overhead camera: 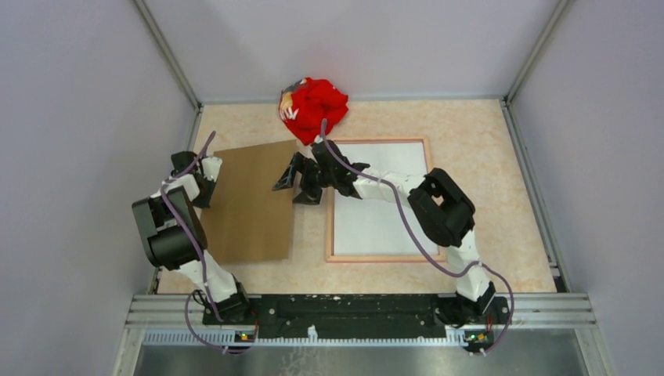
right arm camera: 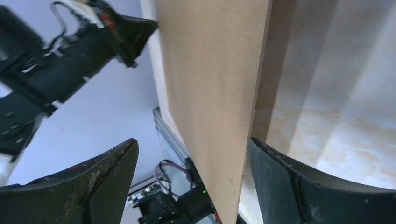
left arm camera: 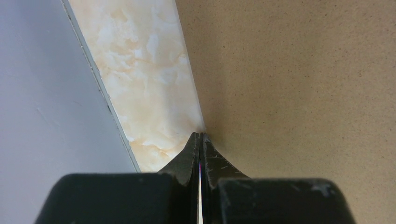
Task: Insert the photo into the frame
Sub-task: Pick up the photo frame item at the center of the board.
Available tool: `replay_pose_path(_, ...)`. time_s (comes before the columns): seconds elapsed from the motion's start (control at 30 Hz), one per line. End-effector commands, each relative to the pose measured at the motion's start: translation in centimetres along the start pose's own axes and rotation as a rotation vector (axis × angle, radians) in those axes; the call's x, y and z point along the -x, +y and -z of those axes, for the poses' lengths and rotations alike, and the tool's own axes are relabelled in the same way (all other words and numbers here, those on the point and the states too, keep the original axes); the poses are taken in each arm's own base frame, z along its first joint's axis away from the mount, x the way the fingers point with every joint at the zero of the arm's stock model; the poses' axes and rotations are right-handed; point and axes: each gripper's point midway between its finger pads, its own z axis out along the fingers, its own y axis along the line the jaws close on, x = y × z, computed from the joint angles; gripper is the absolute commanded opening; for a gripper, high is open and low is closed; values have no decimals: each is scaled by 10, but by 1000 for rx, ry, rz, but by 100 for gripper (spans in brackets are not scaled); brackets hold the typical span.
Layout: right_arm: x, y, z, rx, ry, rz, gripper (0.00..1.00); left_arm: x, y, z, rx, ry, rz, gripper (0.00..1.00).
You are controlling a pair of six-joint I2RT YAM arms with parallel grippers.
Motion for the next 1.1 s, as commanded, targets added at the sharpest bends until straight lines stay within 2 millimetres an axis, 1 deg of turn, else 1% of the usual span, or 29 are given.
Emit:
replay_pose_path(0.0, -4, 138, 56, 428, -48, 153, 86, -38, -98, -2, -404, 109, 37, 0)
replay_pose_path(0.1, -11, 154, 64, 501, -30, 183, 86, -33, -99, 2, -415, 98, 33, 0)
replay_pose_path(0.2, -21, 165, 70, 596, 11, 166, 85, -29, -101, 6, -439, 87, 31, 0)
replay_pose_path(0.27, -23, 170, 74, 662, 26, 154, 84, -27, -103, 9, -452, 82, 32, 0)
replay_pose_path(0.33, -26, 173, 73, 688, 49, 146, 84, -26, -104, 11, -459, 78, 32, 0)
replay_pose_path(0.4, -28, 171, 67, 679, 68, 141, 82, -25, -104, 13, -464, 73, 29, 0)
replay_pose_path(0.53, -24, 165, 62, 606, 41, 155, 80, -24, -101, 16, -448, 69, 24, 0)
replay_pose_path(0.63, -20, 149, 56, 480, 12, 147, 74, -21, -99, 18, -439, 58, 23, 0)
replay_pose_path(0.73, -14, 132, 52, 368, -22, 136, 63, -18, -99, 19, -444, 50, 29, 0)
replay_pose_path(0.87, -9, 113, 44, 264, -48, 114, 48, -15, -100, 21, -452, 44, 32, 0)
replay_pose_path(0.9, -8, 108, 42, 242, -50, 110, 43, -14, -101, 22, -457, 42, 31, 0)
replay_pose_path(0.93, -8, 103, 40, 221, -50, 105, 36, -12, -101, 24, -462, 35, 32, 0)
replay_pose_path(0.97, -7, 100, 39, 204, -51, 102, 27, -10, -101, 27, -469, 27, 32, 5)
replay_pose_path(1.0, -7, 97, 38, 187, -54, 100, 20, -5, -102, 31, -485, 13, 31, 15)
replay_pose_path(1.07, -4, 95, 40, 160, -66, 104, 8, 8, -105, 47, -529, -36, 17, 43)
